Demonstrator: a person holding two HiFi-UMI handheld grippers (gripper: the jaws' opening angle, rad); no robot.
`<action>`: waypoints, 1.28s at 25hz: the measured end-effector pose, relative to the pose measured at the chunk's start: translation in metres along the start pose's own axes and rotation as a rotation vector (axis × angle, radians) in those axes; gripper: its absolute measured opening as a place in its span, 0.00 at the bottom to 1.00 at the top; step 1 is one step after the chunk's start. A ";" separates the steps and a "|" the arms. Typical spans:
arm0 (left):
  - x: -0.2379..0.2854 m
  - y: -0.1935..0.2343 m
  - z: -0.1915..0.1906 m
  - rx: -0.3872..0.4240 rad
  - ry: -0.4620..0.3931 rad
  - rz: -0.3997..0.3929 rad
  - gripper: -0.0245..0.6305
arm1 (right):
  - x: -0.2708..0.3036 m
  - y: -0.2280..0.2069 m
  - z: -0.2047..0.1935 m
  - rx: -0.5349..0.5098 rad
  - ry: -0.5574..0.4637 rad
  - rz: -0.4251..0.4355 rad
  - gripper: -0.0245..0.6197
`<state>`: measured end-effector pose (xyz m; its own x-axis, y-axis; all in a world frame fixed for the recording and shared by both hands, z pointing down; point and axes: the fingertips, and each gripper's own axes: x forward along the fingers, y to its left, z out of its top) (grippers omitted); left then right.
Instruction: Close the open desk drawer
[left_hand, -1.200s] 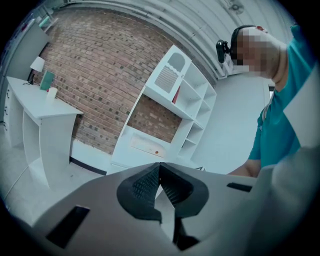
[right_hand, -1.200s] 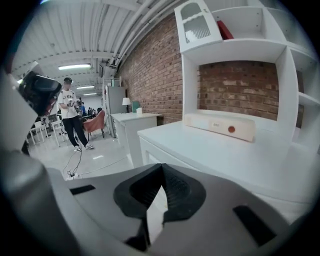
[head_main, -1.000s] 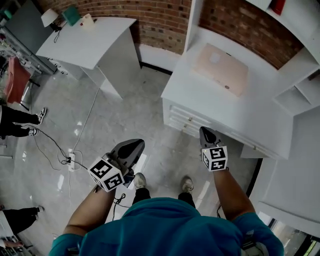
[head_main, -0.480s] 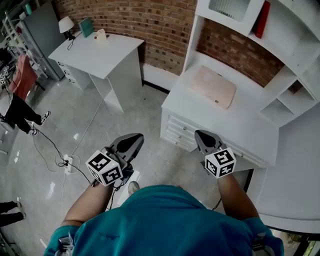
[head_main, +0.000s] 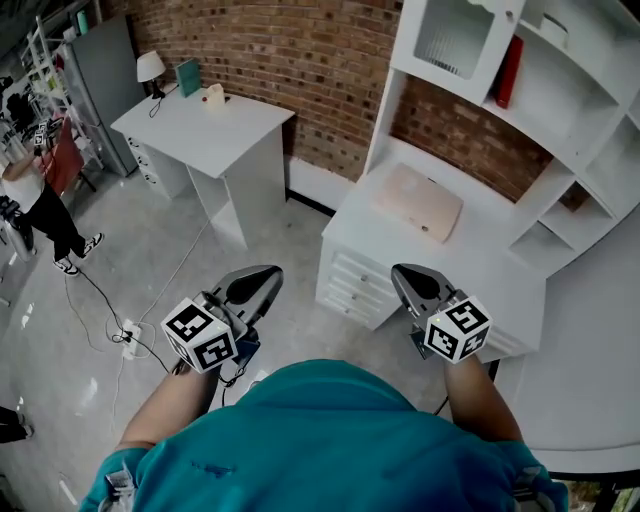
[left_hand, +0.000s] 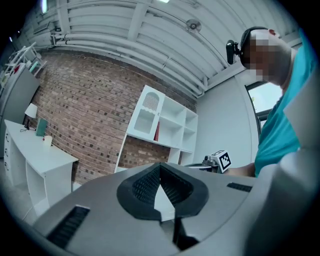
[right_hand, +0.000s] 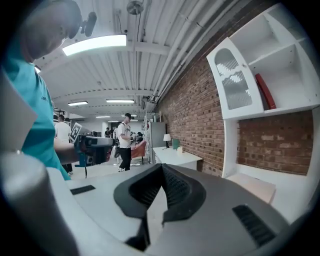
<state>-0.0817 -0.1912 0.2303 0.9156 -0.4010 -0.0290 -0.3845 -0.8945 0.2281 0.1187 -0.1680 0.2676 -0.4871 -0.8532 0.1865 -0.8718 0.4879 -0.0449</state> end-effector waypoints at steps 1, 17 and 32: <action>-0.001 -0.002 0.004 0.003 -0.004 0.001 0.05 | -0.002 0.001 0.004 -0.002 -0.007 0.006 0.07; -0.008 -0.006 0.012 0.008 -0.018 0.012 0.05 | -0.002 0.003 0.019 -0.009 -0.058 0.033 0.07; -0.006 -0.004 0.014 -0.003 -0.025 0.011 0.05 | 0.000 0.002 0.019 -0.015 -0.052 0.038 0.07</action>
<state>-0.0872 -0.1884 0.2164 0.9082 -0.4153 -0.0513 -0.3937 -0.8896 0.2316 0.1156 -0.1700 0.2493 -0.5224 -0.8422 0.1334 -0.8518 0.5226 -0.0359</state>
